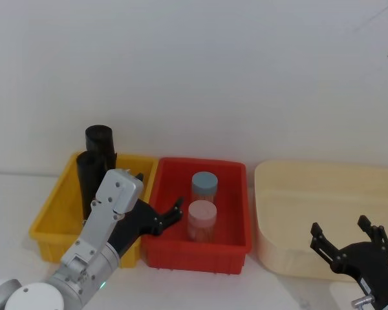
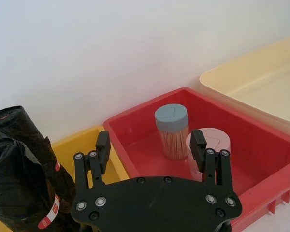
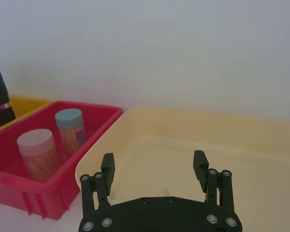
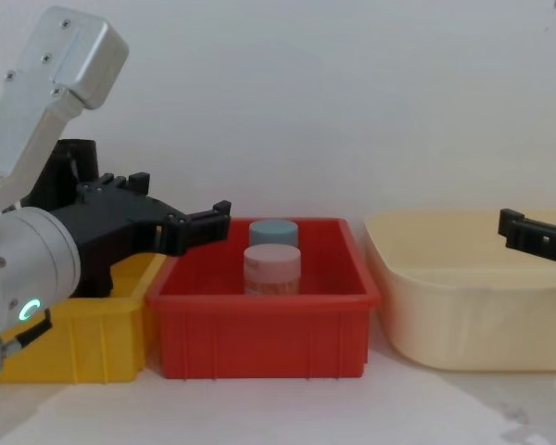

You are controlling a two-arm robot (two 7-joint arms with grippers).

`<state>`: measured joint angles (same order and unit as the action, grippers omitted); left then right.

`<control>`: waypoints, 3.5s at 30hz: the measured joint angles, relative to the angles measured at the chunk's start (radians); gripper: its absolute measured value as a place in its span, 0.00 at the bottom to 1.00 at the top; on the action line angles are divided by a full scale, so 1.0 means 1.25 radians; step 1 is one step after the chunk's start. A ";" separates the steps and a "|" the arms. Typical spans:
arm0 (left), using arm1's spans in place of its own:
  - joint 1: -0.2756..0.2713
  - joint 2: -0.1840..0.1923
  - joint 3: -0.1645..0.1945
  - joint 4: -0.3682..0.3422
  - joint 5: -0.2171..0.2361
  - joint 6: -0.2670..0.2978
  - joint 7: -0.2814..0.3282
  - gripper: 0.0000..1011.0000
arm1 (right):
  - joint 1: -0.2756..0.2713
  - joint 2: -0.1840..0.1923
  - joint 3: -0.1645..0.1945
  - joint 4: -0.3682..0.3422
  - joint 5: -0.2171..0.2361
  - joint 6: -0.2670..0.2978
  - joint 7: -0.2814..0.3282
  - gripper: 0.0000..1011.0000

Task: Pick up the garbage bag with the one hand and transfer it to the other hand.

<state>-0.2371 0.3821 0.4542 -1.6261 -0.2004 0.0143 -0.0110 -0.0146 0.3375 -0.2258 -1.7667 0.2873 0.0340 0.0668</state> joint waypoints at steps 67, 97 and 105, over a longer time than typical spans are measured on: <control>-0.006 0.018 -0.037 -0.035 -0.006 0.007 -0.003 0.99 | 0.035 -0.006 -0.015 0.001 0.002 0.018 0.031 0.99; 0.236 0.147 -0.529 -0.331 -0.242 0.147 -0.055 0.99 | 0.334 -0.111 -0.155 0.173 0.067 0.105 0.240 0.99; 0.269 0.158 -0.592 -0.323 -0.322 0.150 -0.129 0.99 | 0.432 -0.155 -0.208 0.281 0.081 0.156 0.295 0.99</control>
<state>0.0991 0.5792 -0.2861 -2.0300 -0.6031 0.2018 -0.1718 0.5256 0.1436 -0.4864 -1.4159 0.3884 0.2291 0.4351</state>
